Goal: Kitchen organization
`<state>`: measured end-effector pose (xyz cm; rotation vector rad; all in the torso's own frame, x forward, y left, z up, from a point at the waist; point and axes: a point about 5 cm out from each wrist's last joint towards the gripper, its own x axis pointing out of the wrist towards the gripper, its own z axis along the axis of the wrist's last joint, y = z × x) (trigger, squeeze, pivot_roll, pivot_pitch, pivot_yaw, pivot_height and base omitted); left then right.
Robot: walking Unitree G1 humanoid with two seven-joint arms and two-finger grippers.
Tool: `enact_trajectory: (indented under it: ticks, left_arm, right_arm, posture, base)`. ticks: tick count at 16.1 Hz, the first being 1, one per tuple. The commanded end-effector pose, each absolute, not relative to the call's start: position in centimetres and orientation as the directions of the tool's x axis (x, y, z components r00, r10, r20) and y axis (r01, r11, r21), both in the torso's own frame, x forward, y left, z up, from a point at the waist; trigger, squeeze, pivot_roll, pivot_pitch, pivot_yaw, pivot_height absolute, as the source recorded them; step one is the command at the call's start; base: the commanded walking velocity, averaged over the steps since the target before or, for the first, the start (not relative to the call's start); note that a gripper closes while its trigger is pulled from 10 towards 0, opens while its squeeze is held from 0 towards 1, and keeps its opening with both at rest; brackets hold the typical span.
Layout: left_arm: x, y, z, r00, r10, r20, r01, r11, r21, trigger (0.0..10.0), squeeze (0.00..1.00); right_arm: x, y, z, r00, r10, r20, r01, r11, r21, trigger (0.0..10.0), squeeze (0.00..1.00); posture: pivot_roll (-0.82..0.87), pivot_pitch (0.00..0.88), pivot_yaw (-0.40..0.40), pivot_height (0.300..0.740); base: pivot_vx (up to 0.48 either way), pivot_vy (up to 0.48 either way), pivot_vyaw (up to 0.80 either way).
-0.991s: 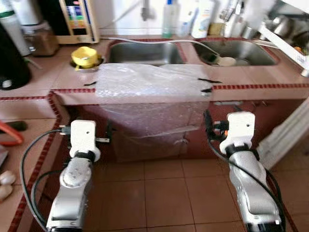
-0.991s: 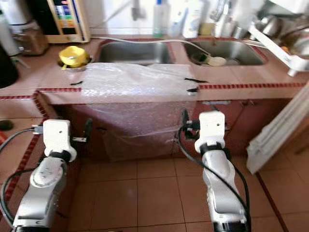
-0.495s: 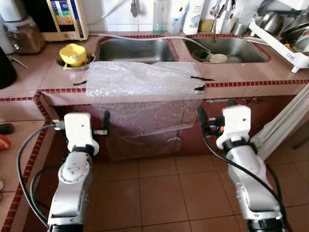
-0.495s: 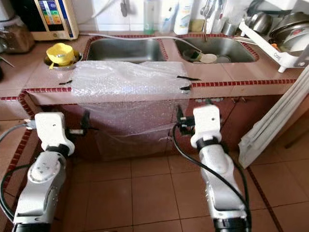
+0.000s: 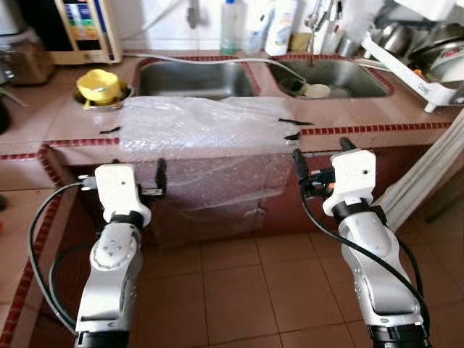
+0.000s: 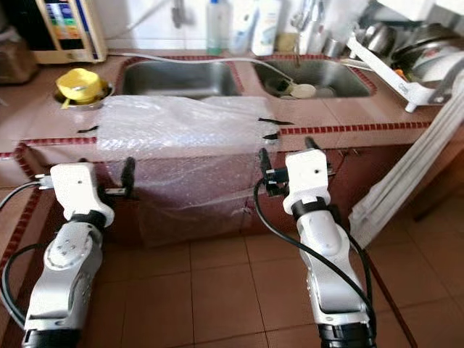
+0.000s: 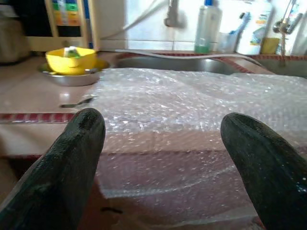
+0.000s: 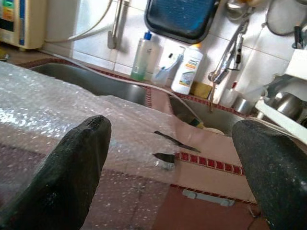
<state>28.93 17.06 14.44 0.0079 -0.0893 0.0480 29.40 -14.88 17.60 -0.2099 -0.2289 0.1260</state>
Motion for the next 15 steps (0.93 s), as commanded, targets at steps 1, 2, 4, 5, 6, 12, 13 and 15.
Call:
enact_trajectory:
  ticks: [1,2,4,5,6,12,13,15]
  left_arm:
    - [29.3,16.9,14.9,0.994,0.041,0.097,-0.043,0.999,0.016,10.0,0.0]
    - [29.4,16.9,15.1,0.994,0.036,0.104,-0.038,0.999,0.016,10.0,0.0]
    - [29.5,16.9,15.2,0.993,0.032,0.11,-0.034,0.999,0.015,10.0,0.0]
    - [29.5,16.8,15.3,0.993,0.034,0.111,-0.035,0.999,0.014,10.0,0.0]
    - [29.5,16.9,15.3,0.992,0.046,0.116,-0.047,0.999,0.01,10.0,0.0]
    - [29.5,16.7,15.2,0.992,0.052,0.117,-0.052,0.999,0.003,10.0,0.0]
    - [29.4,16.6,15.2,0.992,0.049,0.117,-0.049,0.999,0.003,10.0,0.0]
    - [29.4,16.6,15.0,0.993,0.039,0.113,-0.041,0.999,0.009,10.0,0.0]
  right_arm:
    - [29.3,-15.3,17.8,0.97,0.112,0.215,-0.067,0.977,-0.204,10.0,0.0]
    - [29.2,-15.2,17.8,0.97,0.111,0.215,-0.069,0.978,-0.196,10.0,0.0]
    - [29.2,-14.8,17.9,0.966,0.136,0.221,-0.089,0.974,-0.209,10.0,0.0]
    - [29.3,-14.7,17.9,0.966,0.138,0.219,-0.092,0.974,-0.207,10.0,0.0]
    - [29.4,-14.6,18.0,0.965,0.146,0.219,-0.1,0.973,-0.21,10.0,0.0]
    - [29.8,-14.6,18.5,0.96,0.163,0.227,-0.113,0.97,-0.217,10.0,0.0]
    - [29.7,-14.5,18.4,0.96,0.166,0.226,-0.117,0.97,-0.215,10.0,0.0]
    - [29.6,-14.2,18.4,0.959,0.174,0.224,-0.125,0.969,-0.214,10.0,0.0]
  posture:
    - [-0.08,0.063,-0.006,0.74]
    - [-0.08,0.063,-0.006,0.74]
    - [-0.08,0.062,-0.012,0.74]
    - [-0.08,0.061,-0.017,0.74]
    - [-0.08,0.063,-0.026,0.74]
    - [-0.08,0.068,-0.034,0.74]
    - [-0.07,0.066,-0.035,0.74]
    - [-0.07,0.065,-0.033,0.74]
  base:
    - [0.352,0.0,0.0]
    - [0.356,0.0,0.0]
    - [0.356,0.0,0.0]
    - [0.36,0.0,0.0]
    - [0.36,0.0,0.0]
    - [0.374,0.0,0.0]
    - [0.39,0.0,0.0]
    - [0.396,0.0,0.0]
